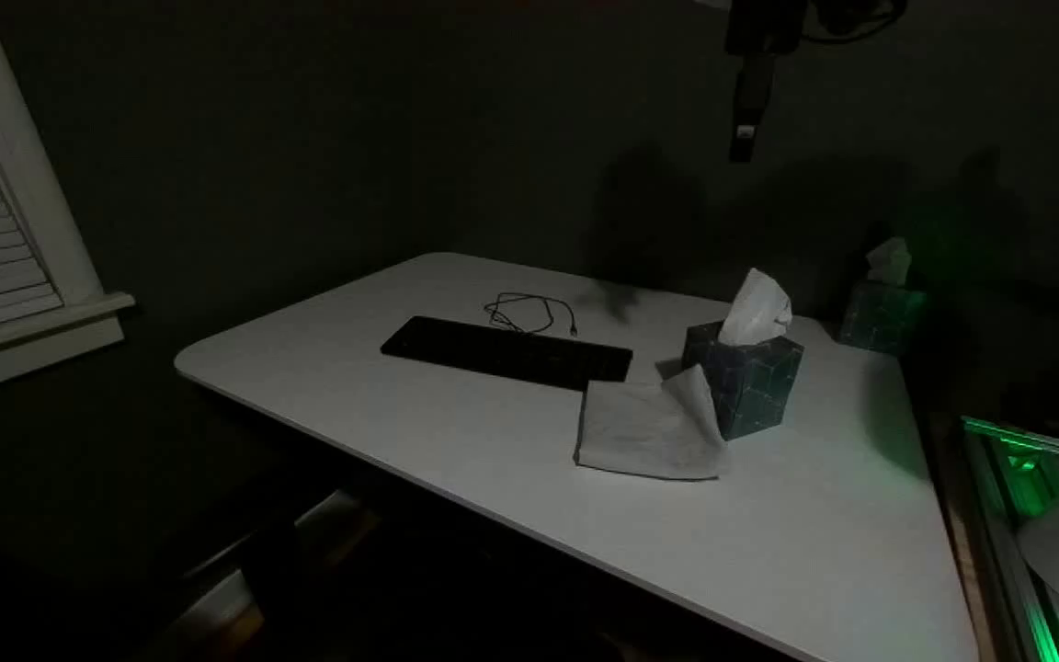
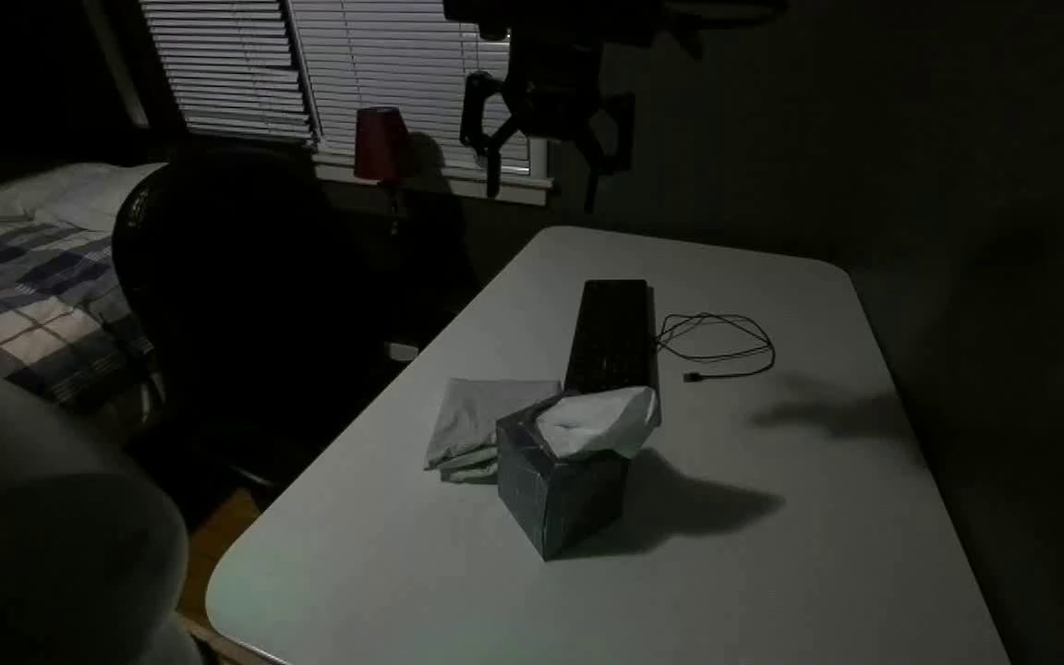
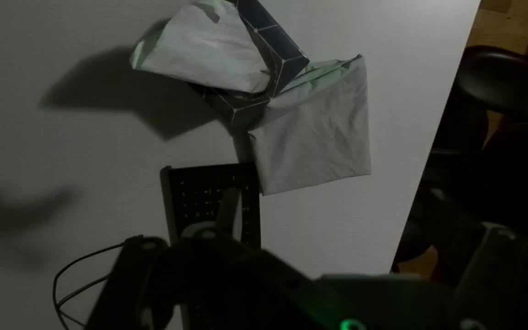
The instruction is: Shift the tissue box to the right
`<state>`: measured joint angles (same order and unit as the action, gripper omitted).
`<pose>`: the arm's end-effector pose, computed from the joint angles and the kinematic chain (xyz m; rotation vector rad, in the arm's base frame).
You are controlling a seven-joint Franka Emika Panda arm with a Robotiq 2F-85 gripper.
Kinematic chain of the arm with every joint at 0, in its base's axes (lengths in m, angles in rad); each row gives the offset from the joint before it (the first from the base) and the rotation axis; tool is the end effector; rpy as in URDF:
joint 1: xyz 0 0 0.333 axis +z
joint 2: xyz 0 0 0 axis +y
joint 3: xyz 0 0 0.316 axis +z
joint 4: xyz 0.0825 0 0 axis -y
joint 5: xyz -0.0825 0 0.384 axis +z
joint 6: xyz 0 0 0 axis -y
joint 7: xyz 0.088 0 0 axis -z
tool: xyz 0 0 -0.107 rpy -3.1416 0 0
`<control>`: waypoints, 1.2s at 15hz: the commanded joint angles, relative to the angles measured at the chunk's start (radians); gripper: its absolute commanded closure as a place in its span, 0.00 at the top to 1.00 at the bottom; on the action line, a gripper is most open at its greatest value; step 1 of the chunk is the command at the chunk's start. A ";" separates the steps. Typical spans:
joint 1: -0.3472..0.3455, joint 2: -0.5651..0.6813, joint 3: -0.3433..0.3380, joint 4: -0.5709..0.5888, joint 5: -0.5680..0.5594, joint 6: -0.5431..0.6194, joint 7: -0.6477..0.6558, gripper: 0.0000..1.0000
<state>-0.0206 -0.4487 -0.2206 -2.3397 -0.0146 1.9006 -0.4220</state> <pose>0.4046 -0.1079 0.5000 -3.0480 -0.3162 -0.0397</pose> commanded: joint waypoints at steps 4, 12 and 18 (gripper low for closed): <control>-0.012 0.002 0.010 0.002 0.005 -0.002 -0.004 1.00; 0.027 0.155 0.059 0.018 0.203 -0.105 0.124 1.00; -0.004 0.197 0.134 -0.085 0.223 -0.012 0.442 1.00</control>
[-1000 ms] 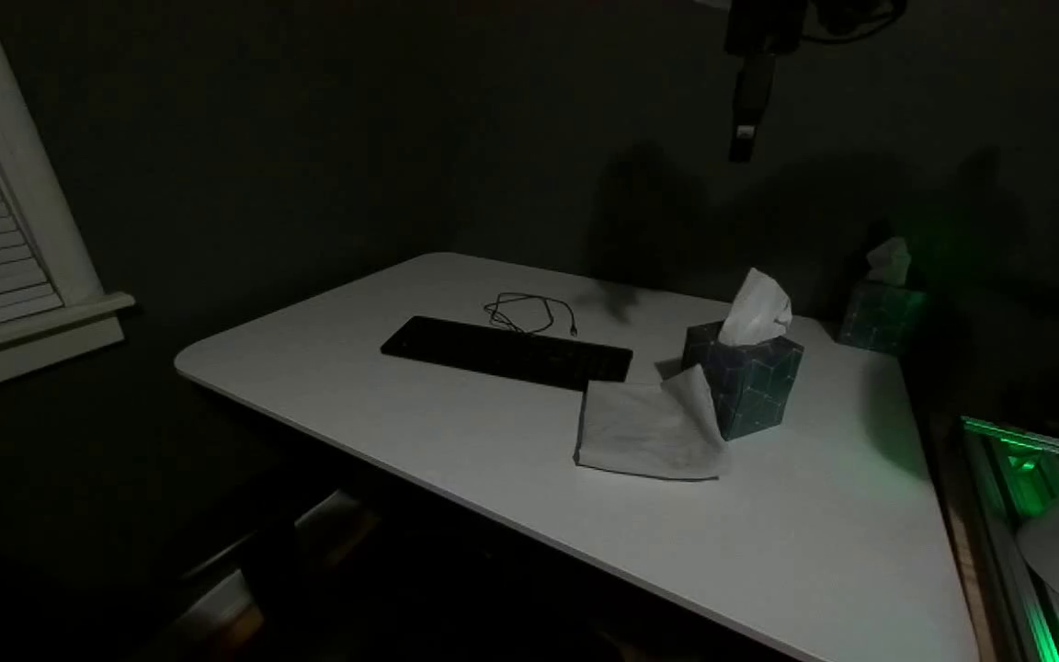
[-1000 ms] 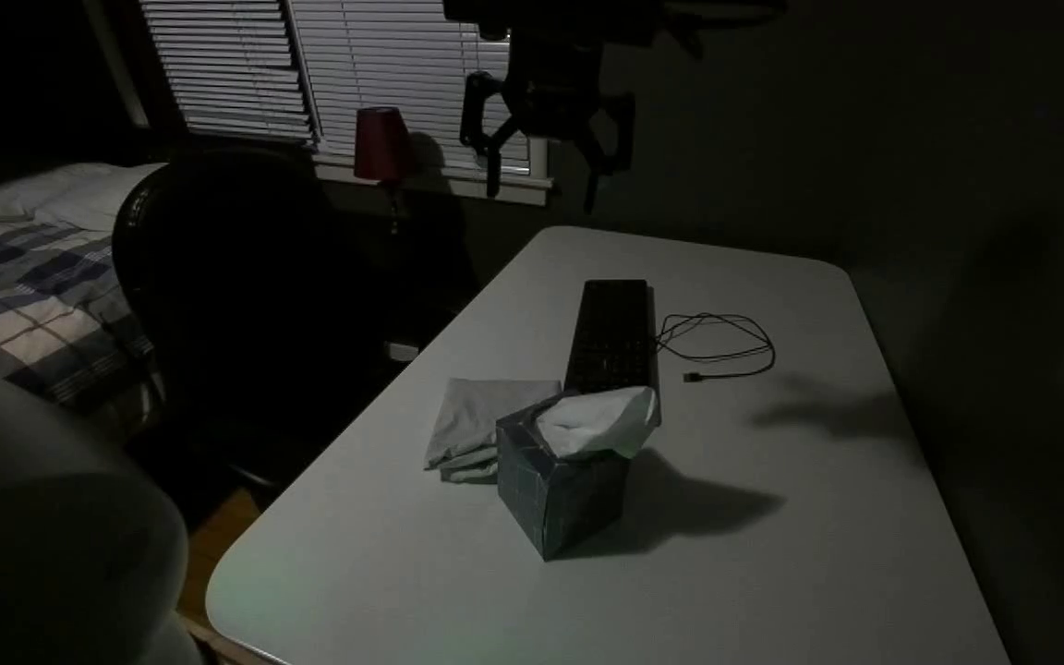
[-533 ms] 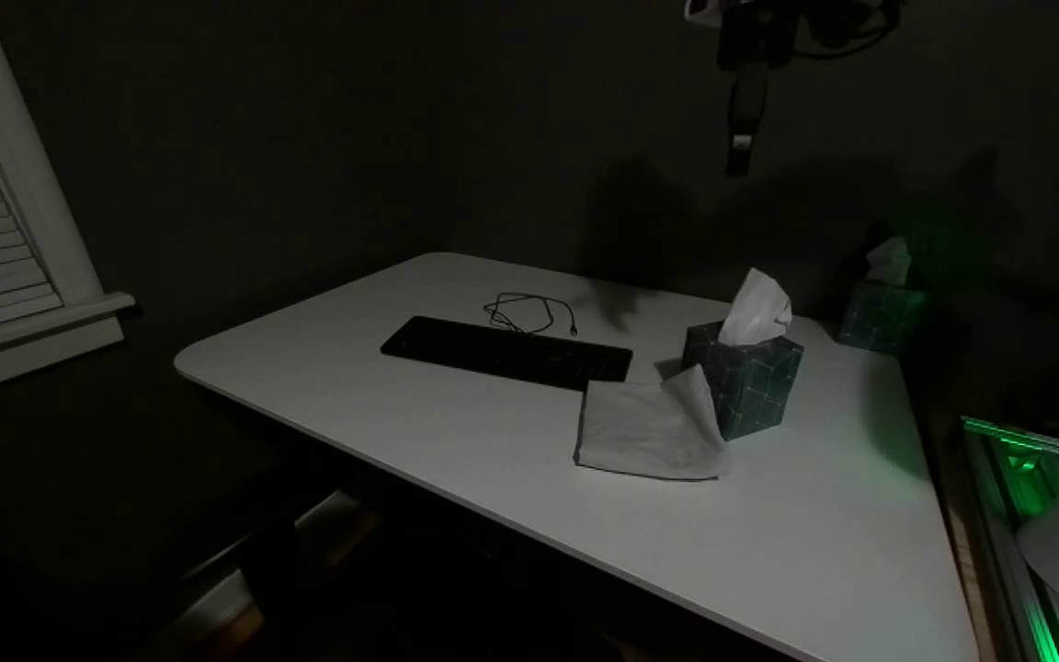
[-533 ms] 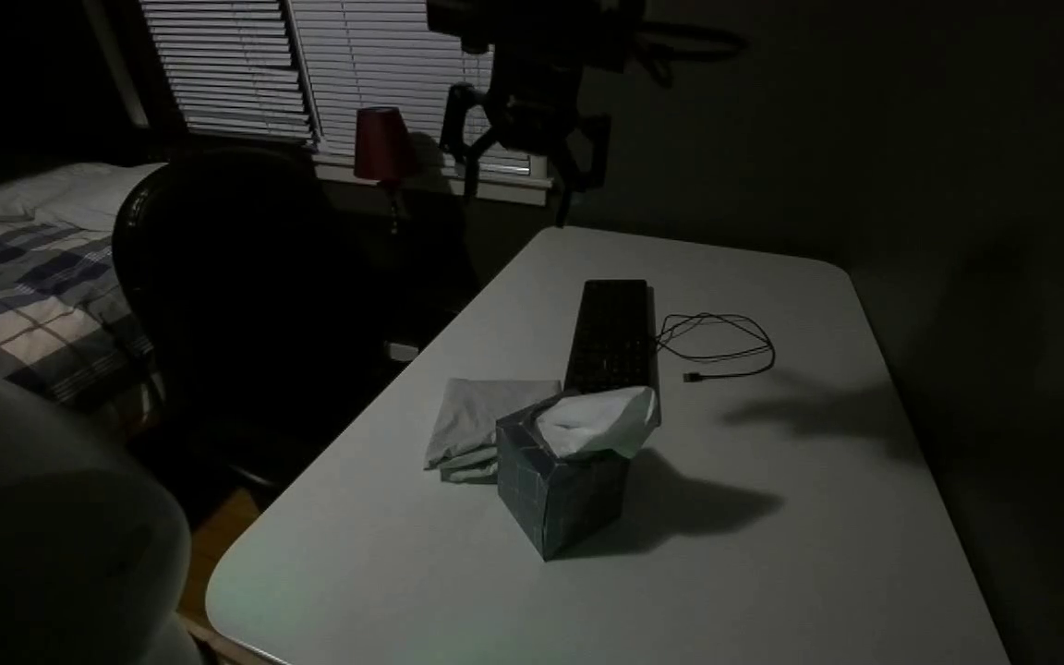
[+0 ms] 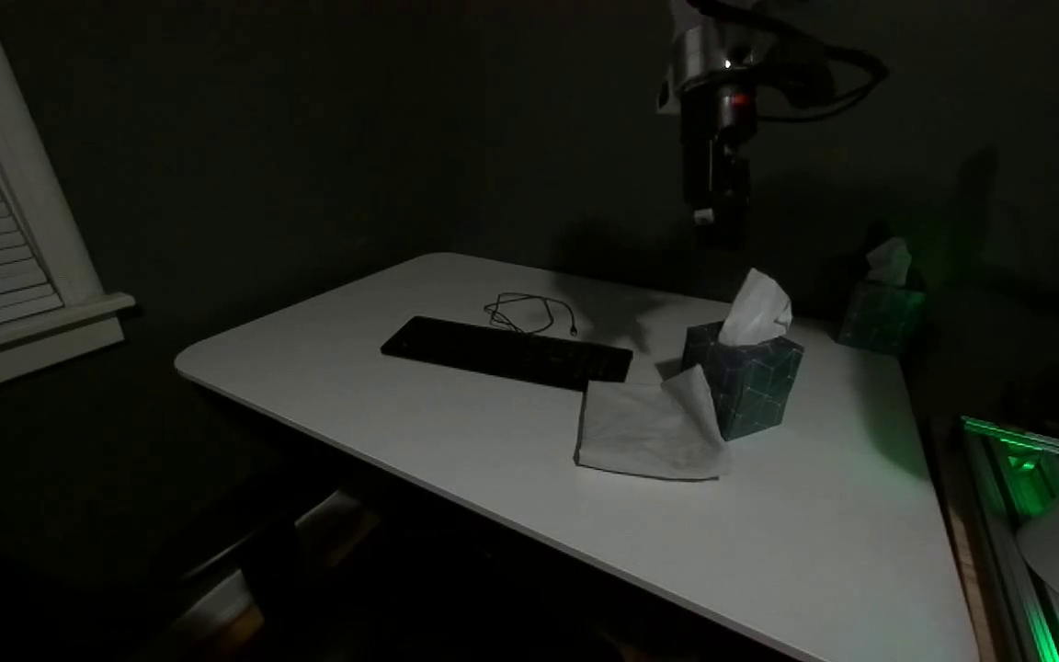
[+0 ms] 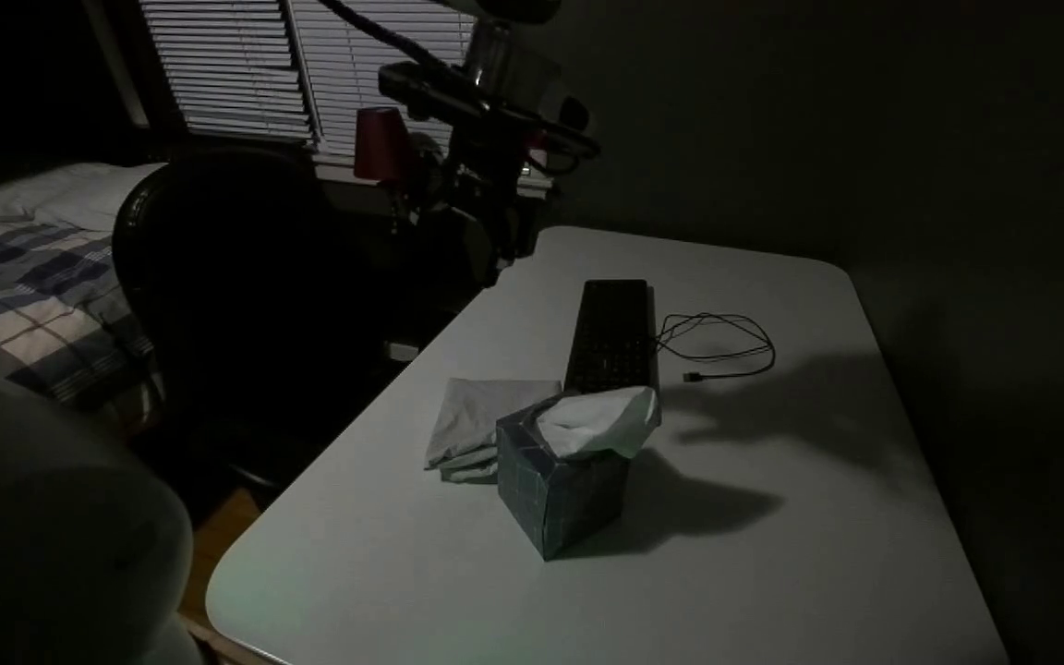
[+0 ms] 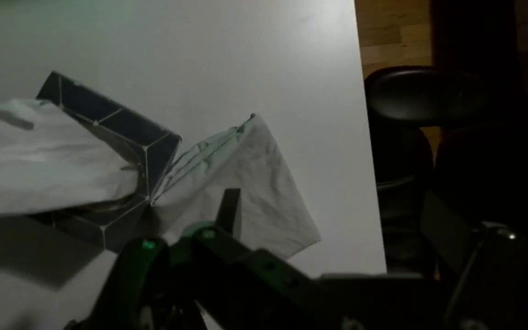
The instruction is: Shift the tissue box to the right
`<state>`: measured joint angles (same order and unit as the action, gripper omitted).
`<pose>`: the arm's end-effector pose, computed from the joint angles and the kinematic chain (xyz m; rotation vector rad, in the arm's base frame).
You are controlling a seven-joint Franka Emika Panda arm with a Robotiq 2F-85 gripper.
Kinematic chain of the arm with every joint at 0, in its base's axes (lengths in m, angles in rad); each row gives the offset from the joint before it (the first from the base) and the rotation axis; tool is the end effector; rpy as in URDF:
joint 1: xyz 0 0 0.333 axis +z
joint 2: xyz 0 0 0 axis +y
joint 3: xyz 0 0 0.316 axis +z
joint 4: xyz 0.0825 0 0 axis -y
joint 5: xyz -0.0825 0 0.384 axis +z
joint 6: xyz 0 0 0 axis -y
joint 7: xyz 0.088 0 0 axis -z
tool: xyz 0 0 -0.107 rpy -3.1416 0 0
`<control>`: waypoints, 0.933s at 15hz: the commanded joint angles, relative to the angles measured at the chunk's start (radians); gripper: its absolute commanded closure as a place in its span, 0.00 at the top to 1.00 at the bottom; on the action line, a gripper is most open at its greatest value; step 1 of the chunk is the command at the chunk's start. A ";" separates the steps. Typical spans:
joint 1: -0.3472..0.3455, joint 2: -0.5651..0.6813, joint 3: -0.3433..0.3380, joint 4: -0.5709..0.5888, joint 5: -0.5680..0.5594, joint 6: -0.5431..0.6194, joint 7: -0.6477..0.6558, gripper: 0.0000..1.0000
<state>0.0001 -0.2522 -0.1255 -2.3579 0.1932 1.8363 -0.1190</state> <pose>0.4291 -0.0393 0.4092 -2.8778 0.1075 0.3557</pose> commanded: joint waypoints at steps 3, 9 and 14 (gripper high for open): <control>-0.036 0.016 0.062 -0.138 0.011 0.117 0.289 1.00; -0.058 0.045 0.068 -0.183 -0.005 0.240 0.415 1.00; -0.062 0.052 0.069 -0.182 -0.006 0.254 0.414 1.00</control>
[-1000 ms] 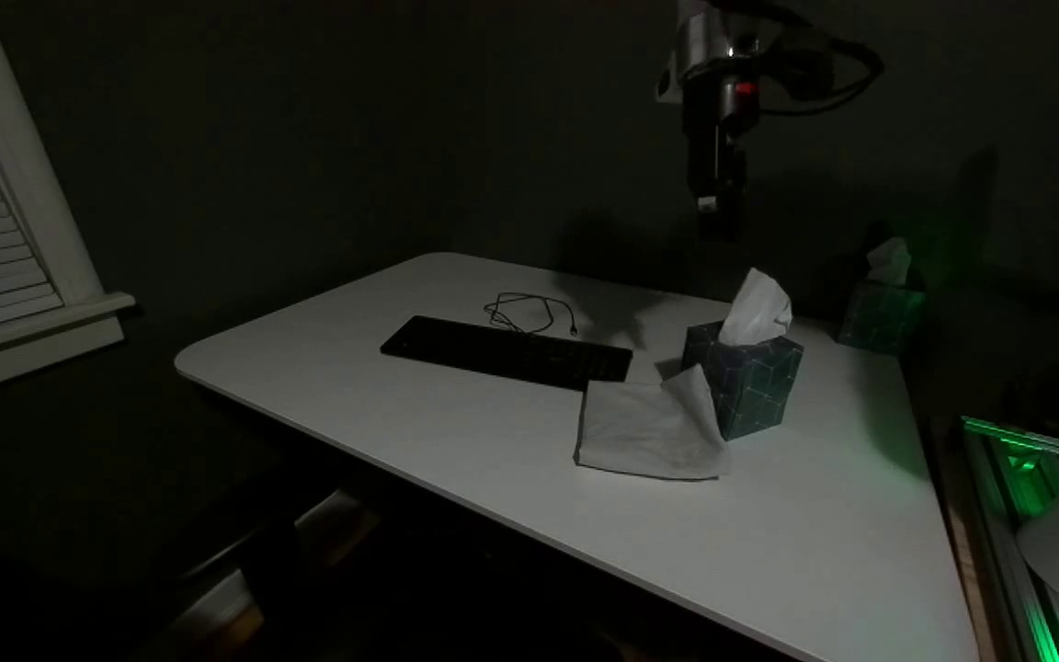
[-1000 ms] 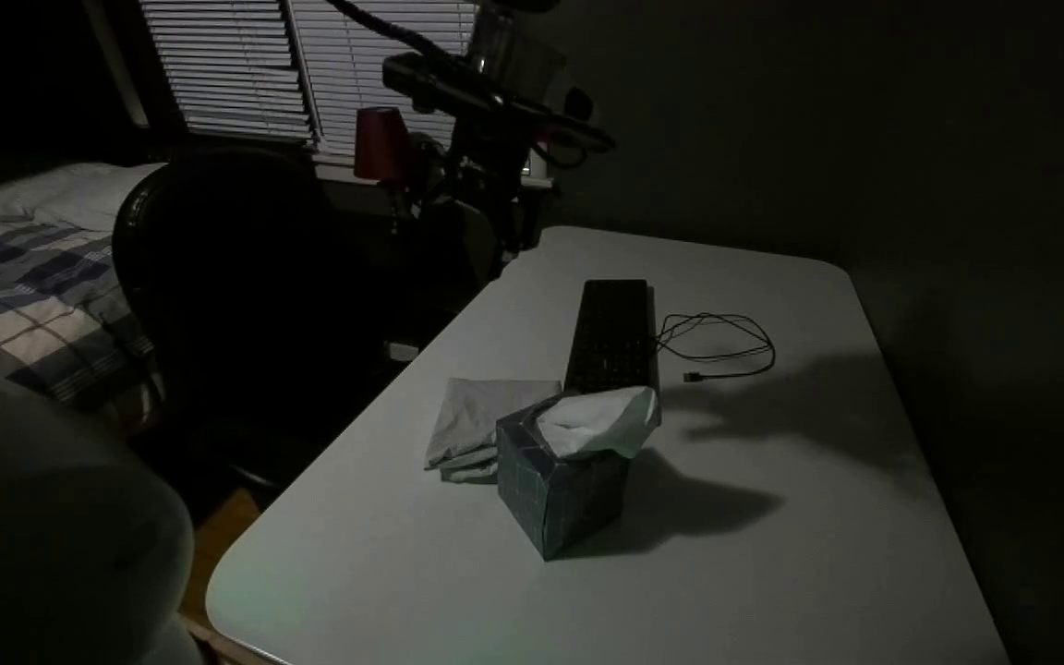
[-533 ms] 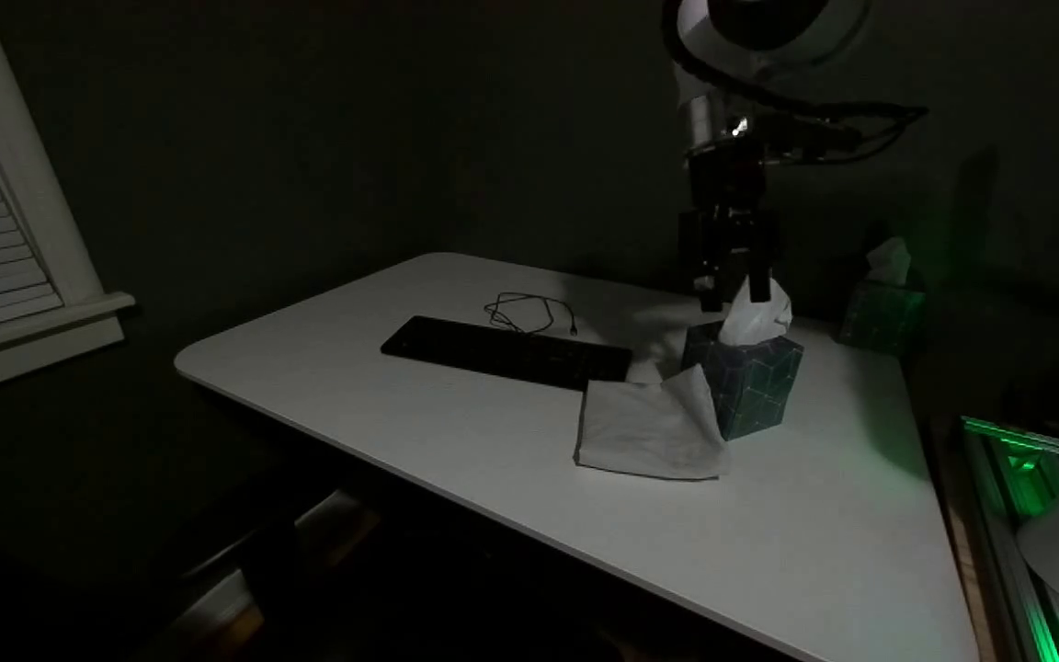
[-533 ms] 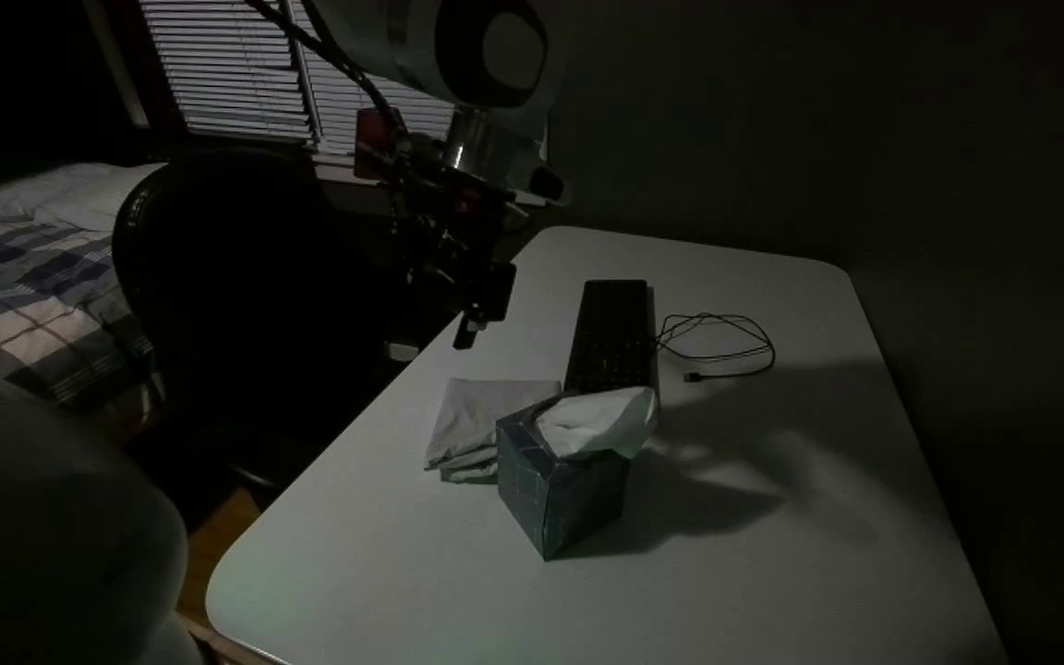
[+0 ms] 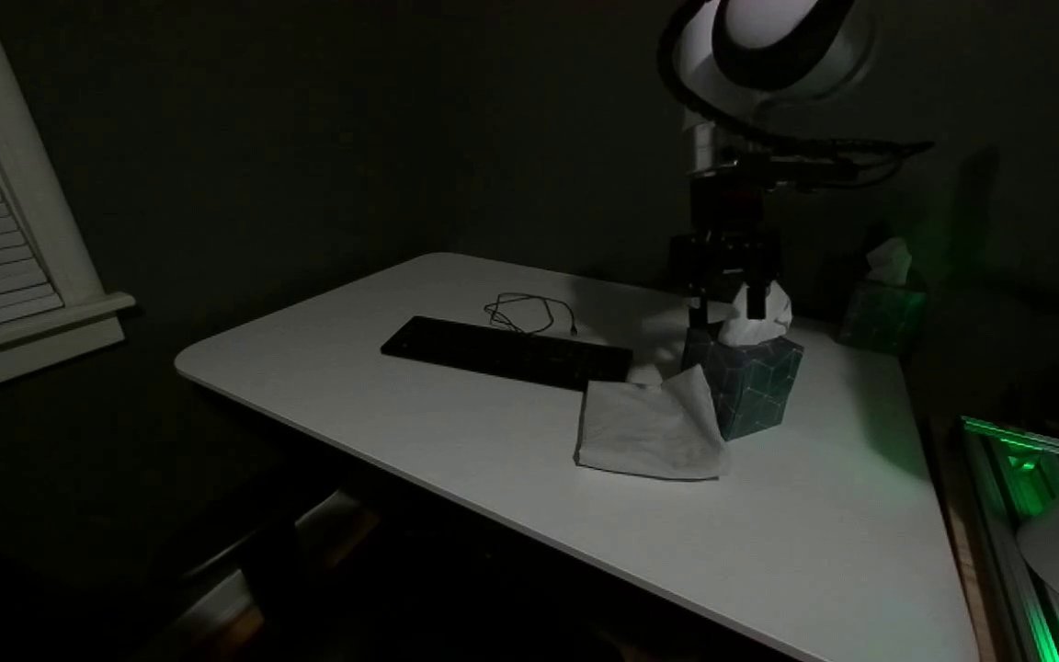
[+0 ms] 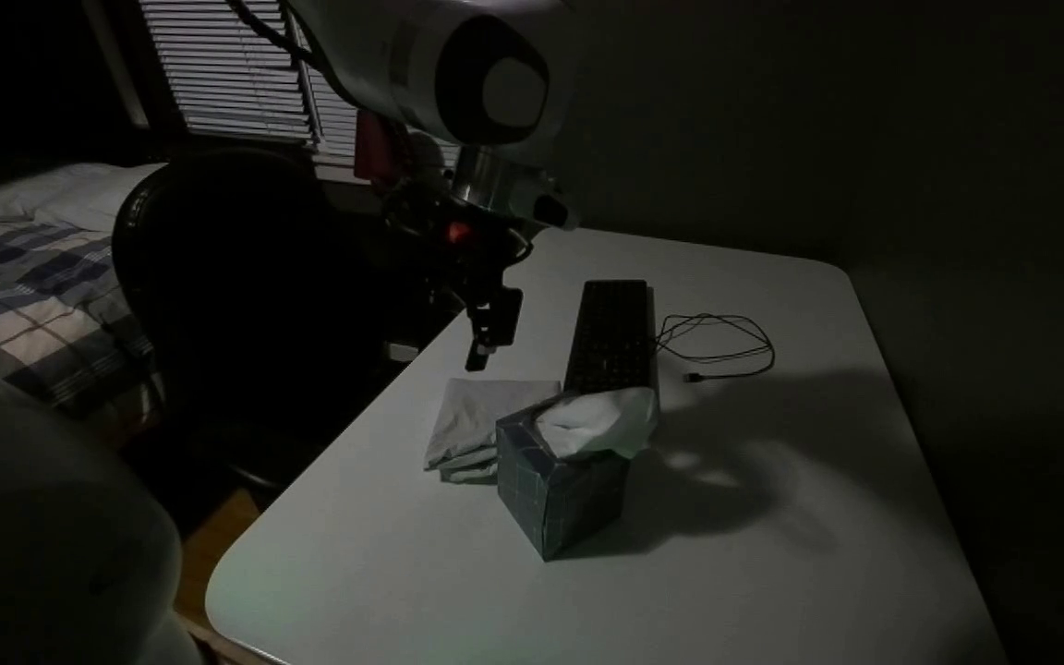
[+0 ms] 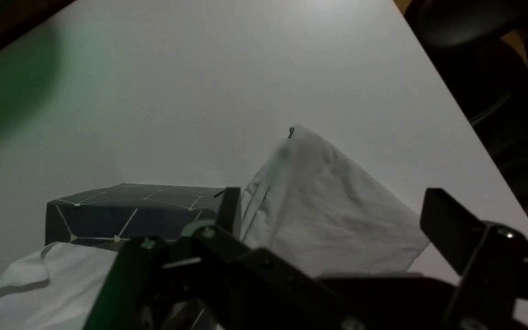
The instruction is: Shift the tissue box to the right
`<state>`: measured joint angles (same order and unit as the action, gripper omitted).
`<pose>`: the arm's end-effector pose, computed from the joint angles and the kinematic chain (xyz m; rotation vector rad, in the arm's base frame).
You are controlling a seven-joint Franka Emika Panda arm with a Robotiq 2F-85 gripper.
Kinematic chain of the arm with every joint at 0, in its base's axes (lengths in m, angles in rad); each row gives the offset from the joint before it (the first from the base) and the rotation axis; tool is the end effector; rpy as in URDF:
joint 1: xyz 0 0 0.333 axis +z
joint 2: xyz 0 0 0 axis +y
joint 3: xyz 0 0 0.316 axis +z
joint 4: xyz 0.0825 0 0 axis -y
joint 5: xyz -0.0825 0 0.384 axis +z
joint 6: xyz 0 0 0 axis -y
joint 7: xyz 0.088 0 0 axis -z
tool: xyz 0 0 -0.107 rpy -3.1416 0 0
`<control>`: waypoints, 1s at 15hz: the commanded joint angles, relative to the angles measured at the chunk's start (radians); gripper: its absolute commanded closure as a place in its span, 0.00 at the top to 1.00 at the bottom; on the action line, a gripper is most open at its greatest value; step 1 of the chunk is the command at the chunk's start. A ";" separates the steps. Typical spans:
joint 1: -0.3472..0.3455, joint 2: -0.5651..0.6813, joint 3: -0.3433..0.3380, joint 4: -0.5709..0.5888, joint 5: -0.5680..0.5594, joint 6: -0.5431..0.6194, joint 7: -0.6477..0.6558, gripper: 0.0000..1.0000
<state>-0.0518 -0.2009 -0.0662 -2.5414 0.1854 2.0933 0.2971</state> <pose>0.4089 -0.0388 0.3264 -2.8759 0.7726 0.3916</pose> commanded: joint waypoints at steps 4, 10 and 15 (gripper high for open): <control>-0.071 0.054 0.014 0.020 -0.179 0.113 0.183 1.00; -0.077 0.120 0.007 0.050 -0.210 0.169 0.245 1.00; -0.070 0.187 -0.003 0.074 -0.184 0.198 0.239 1.00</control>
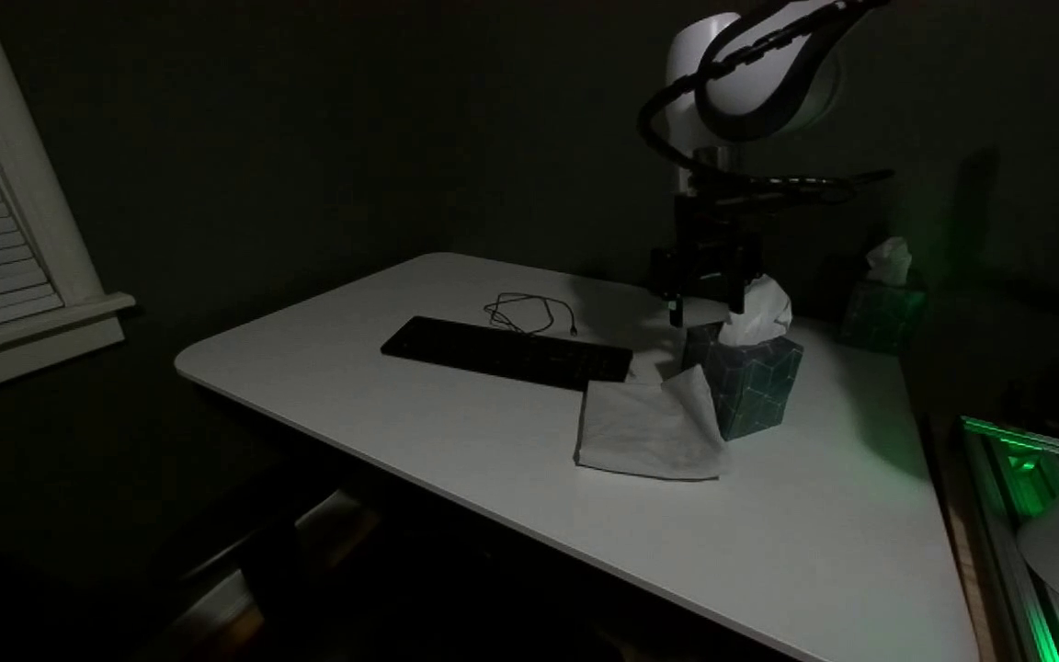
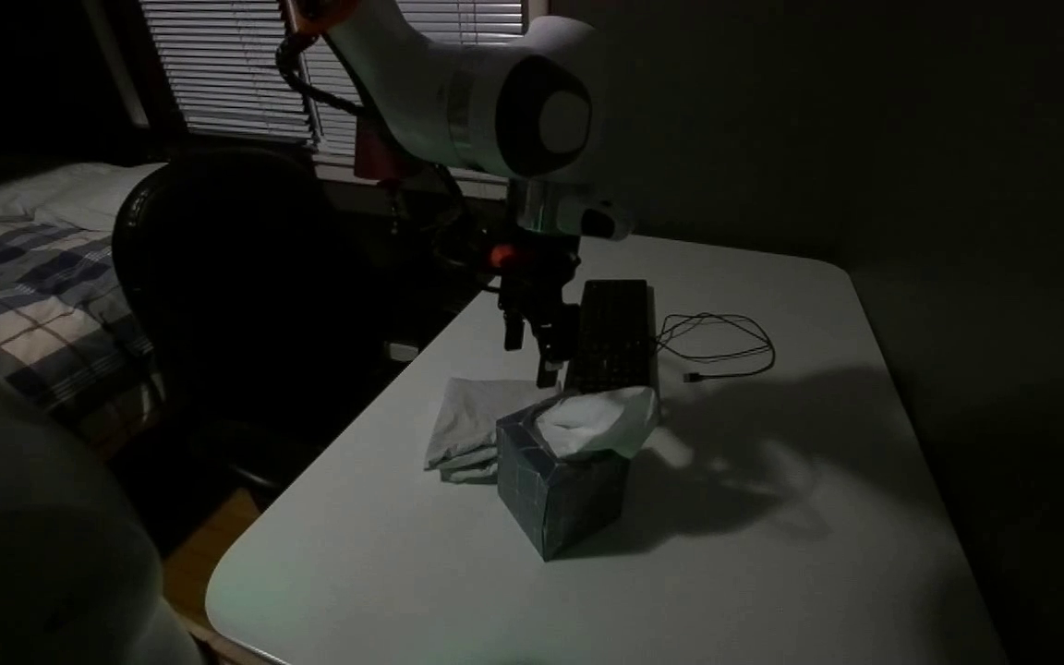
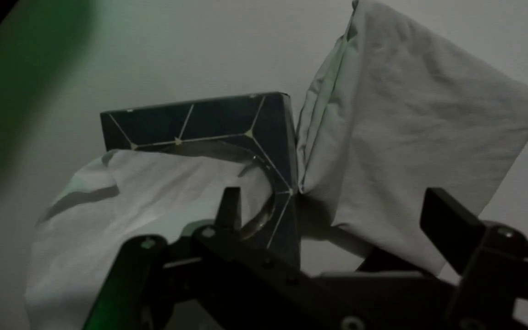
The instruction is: Shift the tissue box to the right
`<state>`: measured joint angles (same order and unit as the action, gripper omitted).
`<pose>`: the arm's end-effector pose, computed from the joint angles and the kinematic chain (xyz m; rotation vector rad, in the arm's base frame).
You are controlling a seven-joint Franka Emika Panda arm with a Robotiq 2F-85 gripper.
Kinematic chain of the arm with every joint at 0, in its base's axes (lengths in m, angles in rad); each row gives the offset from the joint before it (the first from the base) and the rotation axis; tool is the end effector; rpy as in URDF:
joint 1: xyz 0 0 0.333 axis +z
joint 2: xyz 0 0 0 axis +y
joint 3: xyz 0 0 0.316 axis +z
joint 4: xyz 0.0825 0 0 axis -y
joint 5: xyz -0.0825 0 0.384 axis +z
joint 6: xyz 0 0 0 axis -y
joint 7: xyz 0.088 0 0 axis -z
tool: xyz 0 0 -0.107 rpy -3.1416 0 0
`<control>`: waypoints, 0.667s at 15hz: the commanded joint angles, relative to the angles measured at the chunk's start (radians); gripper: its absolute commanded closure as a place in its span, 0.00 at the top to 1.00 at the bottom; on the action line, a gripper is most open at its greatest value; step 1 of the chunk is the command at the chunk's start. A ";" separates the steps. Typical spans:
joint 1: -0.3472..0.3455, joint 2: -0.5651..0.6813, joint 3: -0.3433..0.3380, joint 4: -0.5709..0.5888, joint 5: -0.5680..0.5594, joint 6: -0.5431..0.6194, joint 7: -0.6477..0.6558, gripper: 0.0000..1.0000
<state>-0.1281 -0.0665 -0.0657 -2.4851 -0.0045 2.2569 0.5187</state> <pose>0.4385 -0.0860 0.3006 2.9135 -1.0782 -0.2489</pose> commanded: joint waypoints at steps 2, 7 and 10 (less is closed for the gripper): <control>0.012 0.079 -0.004 0.028 0.014 0.055 0.016 0.99; 0.021 0.130 -0.012 0.046 0.001 0.092 0.030 0.56; 0.024 0.143 -0.017 0.046 -0.001 0.093 0.037 0.56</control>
<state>-0.1204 0.0508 -0.0677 -2.4446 -0.0019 2.3321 0.5305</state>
